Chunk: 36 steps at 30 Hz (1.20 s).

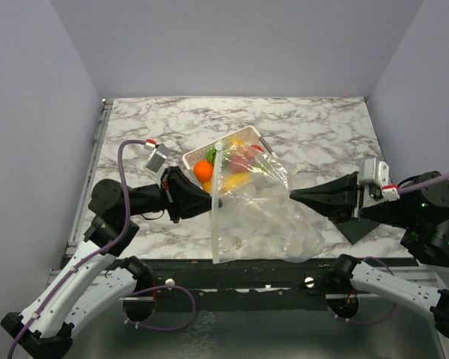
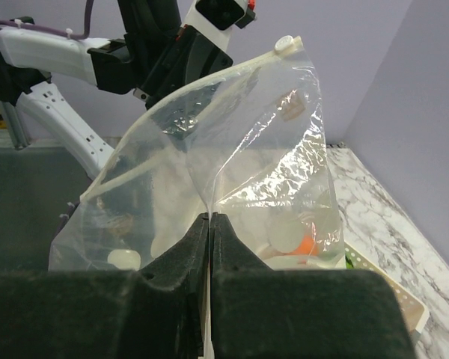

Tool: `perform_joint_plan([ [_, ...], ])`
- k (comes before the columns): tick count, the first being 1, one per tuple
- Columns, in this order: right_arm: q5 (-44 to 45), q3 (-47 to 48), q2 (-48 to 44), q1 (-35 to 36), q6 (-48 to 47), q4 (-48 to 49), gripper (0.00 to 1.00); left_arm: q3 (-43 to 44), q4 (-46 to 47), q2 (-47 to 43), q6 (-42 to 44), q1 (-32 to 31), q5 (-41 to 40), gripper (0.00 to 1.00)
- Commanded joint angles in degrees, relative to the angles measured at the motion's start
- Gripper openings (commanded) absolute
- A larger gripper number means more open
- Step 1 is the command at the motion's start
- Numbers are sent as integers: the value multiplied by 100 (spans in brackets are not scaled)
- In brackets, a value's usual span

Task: Place the food in the zip-top bag and seal the zipper
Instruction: Open the zipper of the food storage bag.

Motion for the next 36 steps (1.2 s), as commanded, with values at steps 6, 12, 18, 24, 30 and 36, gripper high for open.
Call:
perform_joint_plan([
  [6, 733, -48, -69, 36, 212, -216, 45, 405, -1072, 151, 699, -3, -614, 0],
  [12, 1029, 125, 142, 36, 362, -457, 63, 917, -2359, 341, 1399, -2, -1217, 0],
  [18, 1171, 724, 878, 36, 765, -981, 69, 1660, -3786, 641, 2044, -3, -1952, 0],
  [24, 1416, 1059, 1529, 39, 1465, -1109, 71, 2416, -4980, 984, 2452, -2, -2891, 0],
  [30, 1722, 1414, 2036, 37, 2080, -1077, 70, 3081, -6043, 1418, 2649, -6, -3927, 0],
  [36, 1592, 1994, 2685, 45, 2699, -1181, 70, 3389, -6465, 1680, 2470, -2, -4409, 0],
])
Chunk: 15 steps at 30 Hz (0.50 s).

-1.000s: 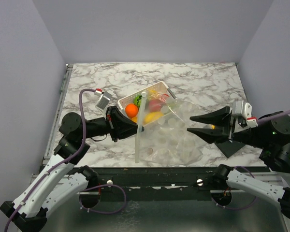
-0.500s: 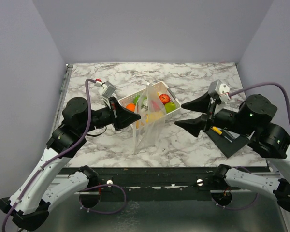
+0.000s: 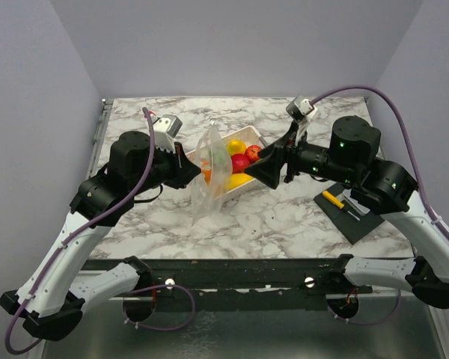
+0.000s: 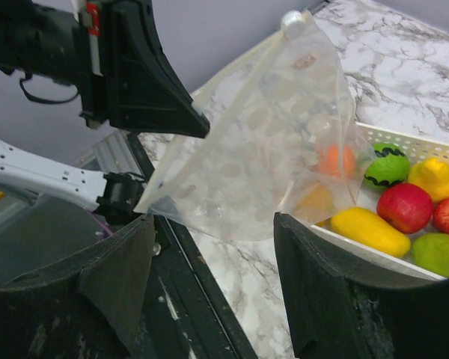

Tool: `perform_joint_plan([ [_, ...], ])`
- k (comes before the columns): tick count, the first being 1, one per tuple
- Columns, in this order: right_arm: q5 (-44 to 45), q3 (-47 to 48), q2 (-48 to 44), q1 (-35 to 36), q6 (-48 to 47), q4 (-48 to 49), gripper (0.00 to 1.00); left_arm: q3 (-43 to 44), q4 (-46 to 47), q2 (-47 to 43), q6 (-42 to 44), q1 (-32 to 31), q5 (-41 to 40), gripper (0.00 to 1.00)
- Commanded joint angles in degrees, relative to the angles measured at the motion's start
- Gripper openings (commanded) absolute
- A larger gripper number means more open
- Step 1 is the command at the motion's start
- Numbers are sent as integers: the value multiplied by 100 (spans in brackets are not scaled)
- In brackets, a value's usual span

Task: Place the food in the zip-top bag and seal the zipper
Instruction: Open the zipper of the food storage bag.

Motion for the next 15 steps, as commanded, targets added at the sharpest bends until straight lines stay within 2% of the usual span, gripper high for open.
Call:
perform_joint_plan([
  [1, 154, 421, 356, 41, 667, -106, 70, 317, -664, 132, -79, -2, -759, 0],
  [8, 870, 1001, 1084, 191, 1162, -293, 70, 580, -1037, 354, -307, -2, -1231, 0],
  [15, 1877, 1892, 2074, 729, 1190, -741, 72, 904, -1519, 546, -339, -6, -1745, 0],
])
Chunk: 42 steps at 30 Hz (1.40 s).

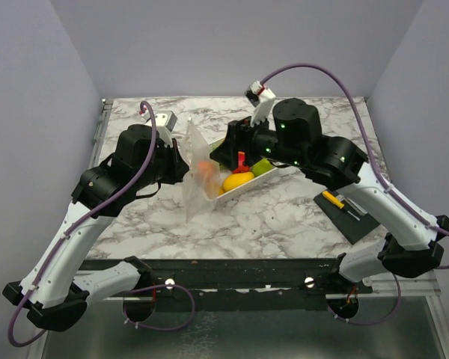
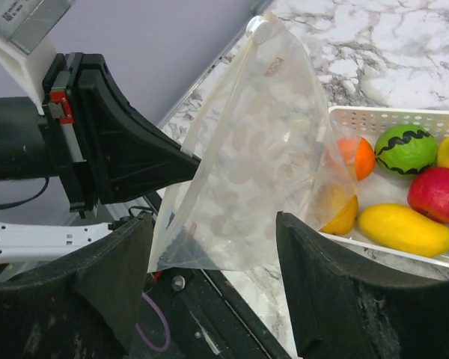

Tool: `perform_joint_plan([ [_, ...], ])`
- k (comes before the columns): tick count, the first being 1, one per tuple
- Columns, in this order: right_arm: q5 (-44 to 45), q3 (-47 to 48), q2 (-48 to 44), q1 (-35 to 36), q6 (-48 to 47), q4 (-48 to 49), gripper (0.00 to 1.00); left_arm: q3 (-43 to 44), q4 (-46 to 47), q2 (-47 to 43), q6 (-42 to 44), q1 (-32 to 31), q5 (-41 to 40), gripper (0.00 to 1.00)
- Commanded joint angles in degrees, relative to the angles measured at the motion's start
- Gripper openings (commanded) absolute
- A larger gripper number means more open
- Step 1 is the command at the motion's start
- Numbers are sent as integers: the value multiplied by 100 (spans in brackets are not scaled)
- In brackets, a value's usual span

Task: Place the food in the zip-top bag and seal the zipper
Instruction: Open the zipper of the food storage bag.

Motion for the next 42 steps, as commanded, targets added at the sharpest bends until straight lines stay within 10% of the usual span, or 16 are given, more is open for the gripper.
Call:
perform_joint_plan([
  [1, 909, 585, 532, 304, 121, -498, 73, 372, -560, 107, -91, -4, -600, 0],
  [28, 1627, 1467, 2197, 783, 435, -383, 66, 700, -996, 108, -166, -6, -1108, 0],
  [42, 2031, 976, 2578, 782, 301, -416, 9, 274, -1182, 133, -79, -2, -2036, 0],
])
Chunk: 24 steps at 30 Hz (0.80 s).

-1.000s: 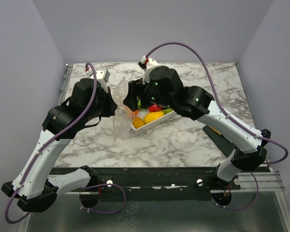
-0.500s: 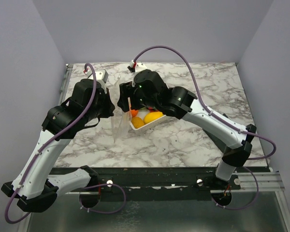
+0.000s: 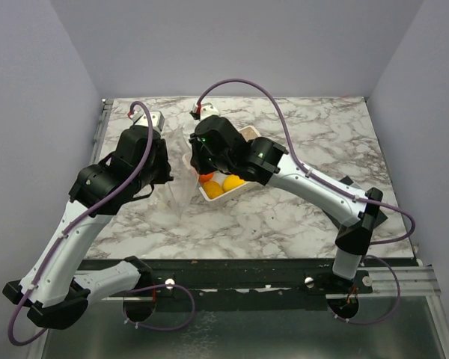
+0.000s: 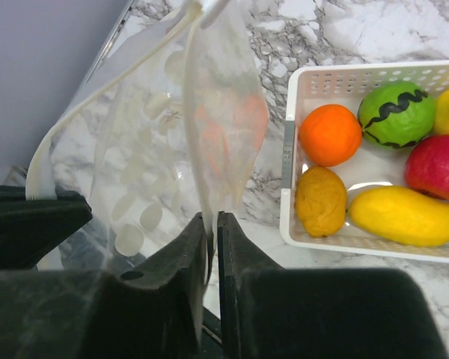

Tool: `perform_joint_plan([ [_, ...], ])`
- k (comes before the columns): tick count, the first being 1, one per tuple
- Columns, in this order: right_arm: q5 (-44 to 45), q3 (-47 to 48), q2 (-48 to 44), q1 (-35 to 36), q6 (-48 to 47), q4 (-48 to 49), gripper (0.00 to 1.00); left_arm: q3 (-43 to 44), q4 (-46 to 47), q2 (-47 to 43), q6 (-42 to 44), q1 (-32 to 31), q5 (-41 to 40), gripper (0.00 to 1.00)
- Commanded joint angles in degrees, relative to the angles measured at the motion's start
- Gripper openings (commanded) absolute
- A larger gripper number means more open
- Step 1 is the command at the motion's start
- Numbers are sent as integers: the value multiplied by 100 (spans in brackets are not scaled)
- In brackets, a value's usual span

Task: Place the food in the zip-top bag and seal the zipper
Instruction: Open the zipper of the food storage bag.

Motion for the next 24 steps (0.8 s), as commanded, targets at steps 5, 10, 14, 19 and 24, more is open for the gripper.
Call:
perform_joint_plan([
  [5, 626, -269, 379, 39, -185, -24, 1, -293, -336, -19, 57, -3, -799, 0],
  [10, 820, -707, 483, -52, -191, 163, 1, -209, -470, 39, 83, -2, -790, 0],
  [14, 854, -1053, 530, -149, -171, 341, 1, -137, -575, 39, 93, -3, -897, 0],
  [19, 866, -1393, 577, -252, -106, 457, 1, -99, -716, 31, 93, -2, -1089, 0],
  [24, 894, -1685, 523, -306, -103, 537, 1, 158, -925, 51, 99, -2, -1295, 0],
])
